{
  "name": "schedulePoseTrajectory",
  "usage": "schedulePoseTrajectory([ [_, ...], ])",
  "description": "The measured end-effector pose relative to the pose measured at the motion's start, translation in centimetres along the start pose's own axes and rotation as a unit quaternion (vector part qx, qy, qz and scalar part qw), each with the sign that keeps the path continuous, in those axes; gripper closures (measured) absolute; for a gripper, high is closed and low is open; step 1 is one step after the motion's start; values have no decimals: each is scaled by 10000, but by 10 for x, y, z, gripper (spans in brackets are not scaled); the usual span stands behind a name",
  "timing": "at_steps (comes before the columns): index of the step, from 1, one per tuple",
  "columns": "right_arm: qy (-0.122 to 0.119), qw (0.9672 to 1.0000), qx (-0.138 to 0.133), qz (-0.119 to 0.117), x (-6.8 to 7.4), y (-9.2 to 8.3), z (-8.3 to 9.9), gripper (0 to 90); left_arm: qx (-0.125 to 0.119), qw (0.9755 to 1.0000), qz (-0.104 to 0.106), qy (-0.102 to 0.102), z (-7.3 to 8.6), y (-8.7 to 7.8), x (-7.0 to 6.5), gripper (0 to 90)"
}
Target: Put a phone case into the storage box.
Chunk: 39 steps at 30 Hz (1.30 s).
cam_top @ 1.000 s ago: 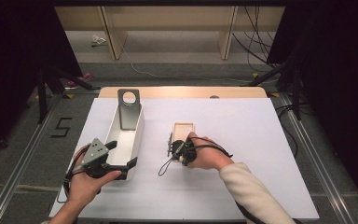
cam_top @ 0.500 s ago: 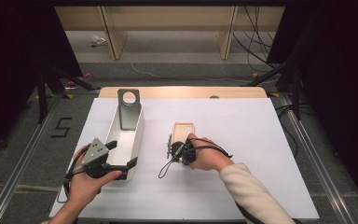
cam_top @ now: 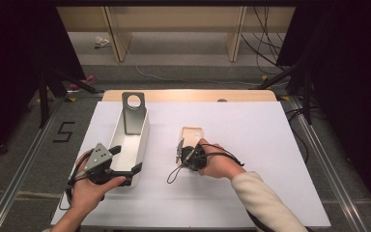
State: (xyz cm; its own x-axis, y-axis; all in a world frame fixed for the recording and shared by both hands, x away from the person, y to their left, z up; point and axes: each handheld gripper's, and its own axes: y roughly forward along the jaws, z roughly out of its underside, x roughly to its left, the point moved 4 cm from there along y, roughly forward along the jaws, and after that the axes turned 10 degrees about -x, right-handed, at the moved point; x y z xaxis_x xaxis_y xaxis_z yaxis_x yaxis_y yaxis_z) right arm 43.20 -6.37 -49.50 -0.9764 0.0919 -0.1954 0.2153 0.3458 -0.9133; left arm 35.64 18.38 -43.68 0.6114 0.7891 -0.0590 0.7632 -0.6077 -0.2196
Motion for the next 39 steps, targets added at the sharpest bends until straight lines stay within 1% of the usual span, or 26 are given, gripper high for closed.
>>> schedulePoseTrajectory([
  [1,47,10000,-82,1,0,0,1,869,-4,10000,0,-2,0,0,0,46],
  [4,84,9997,-218,30,-1,-4,2,871,-13,10000,-11,-13,0,0,1,46],
  [7,205,9987,-455,43,-1,-9,3,874,-17,10000,-7,-10,0,0,1,46],
  [9,240,9980,-583,52,-2,-12,4,874,-22,10000,-14,-13,0,0,1,46],
  [11,289,9969,-728,56,-2,-15,6,875,-21,10000,-18,-18,0,0,1,47],
  [13,393,9956,-845,-11,-1,-17,8,876,-17,10000,-26,-23,0,0,1,47],
  [15,483,9945,-932,-22,-1,-19,11,876,-18,10000,-31,-20,0,-1,2,47],
  [22,648,9885,-1369,-34,-3,-28,17,876,-34,10000,-35,-13,-1,-1,2,47],
  [25,668,9866,-1487,-32,-3,-31,18,876,-40,10000,-38,-16,-1,-1,2,48],
  [26,716,9864,-1480,-29,-2,-32,19,876,-41,10000,-39,-16,-1,-1,2,48],
  [32,712,9845,-1603,-64,2,-38,23,876,-43,10000,-50,-20,-1,-1,2,49],
  [39,745,9807,-1804,-84,5,-46,28,876,-43,10000,-57,-14,-1,-1,2,49],
])
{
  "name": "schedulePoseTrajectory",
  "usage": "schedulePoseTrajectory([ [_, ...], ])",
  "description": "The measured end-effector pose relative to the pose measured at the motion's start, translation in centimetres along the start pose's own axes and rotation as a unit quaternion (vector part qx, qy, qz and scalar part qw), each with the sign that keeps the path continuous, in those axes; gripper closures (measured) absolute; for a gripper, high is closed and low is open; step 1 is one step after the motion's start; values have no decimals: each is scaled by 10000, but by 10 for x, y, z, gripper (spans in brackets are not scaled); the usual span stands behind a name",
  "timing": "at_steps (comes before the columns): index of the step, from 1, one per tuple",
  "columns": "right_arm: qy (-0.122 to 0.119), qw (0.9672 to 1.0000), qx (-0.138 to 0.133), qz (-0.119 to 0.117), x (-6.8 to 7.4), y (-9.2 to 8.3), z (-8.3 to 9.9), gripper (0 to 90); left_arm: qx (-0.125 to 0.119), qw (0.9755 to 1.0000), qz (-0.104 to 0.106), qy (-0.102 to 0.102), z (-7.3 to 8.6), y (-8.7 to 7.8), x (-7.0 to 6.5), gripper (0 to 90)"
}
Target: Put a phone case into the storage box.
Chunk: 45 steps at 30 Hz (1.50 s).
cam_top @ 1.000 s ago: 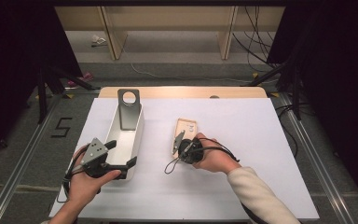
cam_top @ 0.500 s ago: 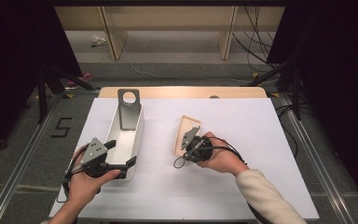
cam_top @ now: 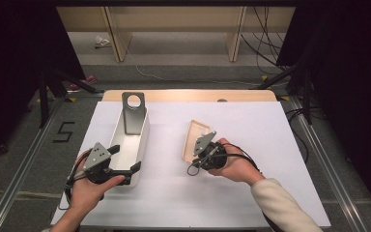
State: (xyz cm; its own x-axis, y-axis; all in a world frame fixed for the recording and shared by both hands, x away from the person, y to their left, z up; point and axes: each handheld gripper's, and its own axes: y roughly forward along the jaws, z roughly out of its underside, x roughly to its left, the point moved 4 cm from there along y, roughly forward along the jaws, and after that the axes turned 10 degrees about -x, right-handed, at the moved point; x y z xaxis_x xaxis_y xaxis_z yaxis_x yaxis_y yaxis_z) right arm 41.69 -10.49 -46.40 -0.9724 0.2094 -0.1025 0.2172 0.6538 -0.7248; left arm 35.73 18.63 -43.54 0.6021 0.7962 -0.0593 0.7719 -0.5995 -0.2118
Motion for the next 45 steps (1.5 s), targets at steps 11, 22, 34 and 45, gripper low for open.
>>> schedulePoseTrajectory([
  [11,86,9998,-177,24,6,-17,9,876,-17,10000,0,-17,0,0,0,50],
  [22,9,9995,-290,-79,19,-25,12,876,-37,10000,56,4,-4,3,-5,57],
  [34,-34,9990,-425,-123,33,-36,14,876,-45,9996,296,-19,-21,19,-19,89],
  [45,-120,9986,-480,-180,43,-39,13,876,195,9982,563,49,-38,59,-39,126],
])
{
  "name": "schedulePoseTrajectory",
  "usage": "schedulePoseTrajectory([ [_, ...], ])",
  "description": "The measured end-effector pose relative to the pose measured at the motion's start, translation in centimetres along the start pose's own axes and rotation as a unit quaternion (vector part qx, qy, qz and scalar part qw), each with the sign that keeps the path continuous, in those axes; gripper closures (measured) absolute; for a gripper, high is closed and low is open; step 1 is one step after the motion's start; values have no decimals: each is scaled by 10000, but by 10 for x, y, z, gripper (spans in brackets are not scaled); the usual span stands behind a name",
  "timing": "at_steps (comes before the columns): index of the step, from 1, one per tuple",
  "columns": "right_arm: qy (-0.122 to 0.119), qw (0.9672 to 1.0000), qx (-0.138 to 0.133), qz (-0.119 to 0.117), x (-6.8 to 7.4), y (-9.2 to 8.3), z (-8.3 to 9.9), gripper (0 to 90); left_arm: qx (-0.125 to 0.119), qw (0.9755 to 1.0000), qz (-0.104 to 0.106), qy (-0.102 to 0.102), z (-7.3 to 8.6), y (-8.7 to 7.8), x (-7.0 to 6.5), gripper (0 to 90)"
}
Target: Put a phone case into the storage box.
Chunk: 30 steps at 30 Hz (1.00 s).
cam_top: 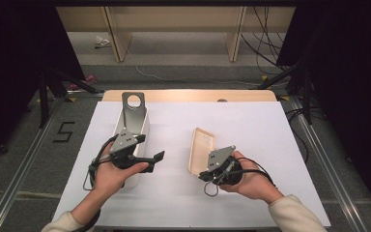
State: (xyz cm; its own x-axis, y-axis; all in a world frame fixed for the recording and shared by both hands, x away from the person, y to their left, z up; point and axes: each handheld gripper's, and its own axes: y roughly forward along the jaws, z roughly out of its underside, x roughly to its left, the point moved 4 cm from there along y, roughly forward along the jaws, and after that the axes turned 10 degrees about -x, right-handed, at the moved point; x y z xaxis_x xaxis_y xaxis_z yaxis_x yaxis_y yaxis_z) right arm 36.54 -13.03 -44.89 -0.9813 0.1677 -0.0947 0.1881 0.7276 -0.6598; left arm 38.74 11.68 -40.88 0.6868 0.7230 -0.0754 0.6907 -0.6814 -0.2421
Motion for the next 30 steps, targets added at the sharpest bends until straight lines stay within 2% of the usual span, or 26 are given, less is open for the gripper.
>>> schedulePoseTrajectory([
  [4,-29,10000,-24,-8,3,0,-2,876,235,9996,118,54,-6,19,-5,139],
  [8,-57,10000,-40,-28,5,1,-4,876,433,9987,256,-23,-8,38,-11,149],
  [14,-113,9999,-46,-82,9,3,-7,876,776,9965,300,31,-8,65,-16,155],
  [17,-121,9999,-52,-88,11,3,-8,876,858,9959,268,-118,-9,77,-17,176],
  [21,-163,9998,-83,-84,12,3,-10,876,1044,9941,221,-192,-9,92,-15,209],
  [23,-198,9997,-90,-88,13,3,-11,876,1116,9930,201,-334,-8,98,-14,229],
  [30,-220,9997,-112,-73,13,3,-12,876,1324,9896,90,-563,-4,111,-10,323],
])
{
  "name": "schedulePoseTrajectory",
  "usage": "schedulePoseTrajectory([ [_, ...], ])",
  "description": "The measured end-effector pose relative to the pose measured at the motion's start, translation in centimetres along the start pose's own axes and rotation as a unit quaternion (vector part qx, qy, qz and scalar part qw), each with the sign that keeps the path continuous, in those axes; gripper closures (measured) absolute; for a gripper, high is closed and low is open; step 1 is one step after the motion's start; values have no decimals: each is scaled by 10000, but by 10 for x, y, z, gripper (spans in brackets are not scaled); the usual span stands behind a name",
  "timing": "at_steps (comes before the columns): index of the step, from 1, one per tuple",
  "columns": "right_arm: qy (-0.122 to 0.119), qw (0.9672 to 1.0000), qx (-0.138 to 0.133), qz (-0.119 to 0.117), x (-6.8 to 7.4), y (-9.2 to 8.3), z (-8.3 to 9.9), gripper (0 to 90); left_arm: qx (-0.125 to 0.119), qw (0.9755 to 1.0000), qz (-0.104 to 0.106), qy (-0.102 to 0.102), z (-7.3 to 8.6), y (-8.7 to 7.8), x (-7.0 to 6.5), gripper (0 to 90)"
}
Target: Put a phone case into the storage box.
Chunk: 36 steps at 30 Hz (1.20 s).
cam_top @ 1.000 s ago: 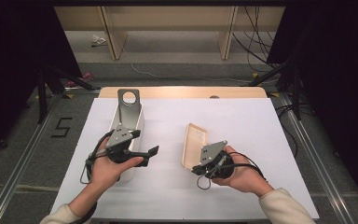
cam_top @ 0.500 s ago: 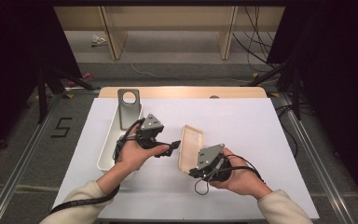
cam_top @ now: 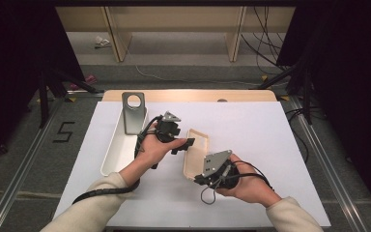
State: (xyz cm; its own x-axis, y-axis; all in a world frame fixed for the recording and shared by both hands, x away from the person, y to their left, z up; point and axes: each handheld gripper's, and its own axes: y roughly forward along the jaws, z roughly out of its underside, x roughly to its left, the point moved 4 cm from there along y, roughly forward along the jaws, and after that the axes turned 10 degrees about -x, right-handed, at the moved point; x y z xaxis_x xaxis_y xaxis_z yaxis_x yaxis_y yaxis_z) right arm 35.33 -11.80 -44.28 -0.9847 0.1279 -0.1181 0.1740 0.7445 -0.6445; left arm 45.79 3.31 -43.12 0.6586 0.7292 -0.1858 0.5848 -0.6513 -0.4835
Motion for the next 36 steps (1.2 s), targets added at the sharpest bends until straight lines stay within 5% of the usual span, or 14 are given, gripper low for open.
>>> schedulePoseTrajectory([
  [15,-108,9999,3,-3,2,1,-3,876,230,9987,191,-406,6,11,-4,517],
  [25,-207,9997,142,-60,5,7,0,879,-64,9966,274,-771,-2,5,-13,704],
  [30,-208,9995,222,18,5,11,2,872,-459,9936,449,-927,-10,-1,-26,791],
  [31,-180,9996,213,35,5,12,3,841,-527,9936,503,-862,-12,-2,-29,807],
  [33,-147,9995,192,190,3,12,4,722,-698,9972,194,-173,-14,-5,-33,811],
  [36,-15,9991,25,422,-3,9,4,576,-894,9958,169,-76,-15,-9,-33,811],
])
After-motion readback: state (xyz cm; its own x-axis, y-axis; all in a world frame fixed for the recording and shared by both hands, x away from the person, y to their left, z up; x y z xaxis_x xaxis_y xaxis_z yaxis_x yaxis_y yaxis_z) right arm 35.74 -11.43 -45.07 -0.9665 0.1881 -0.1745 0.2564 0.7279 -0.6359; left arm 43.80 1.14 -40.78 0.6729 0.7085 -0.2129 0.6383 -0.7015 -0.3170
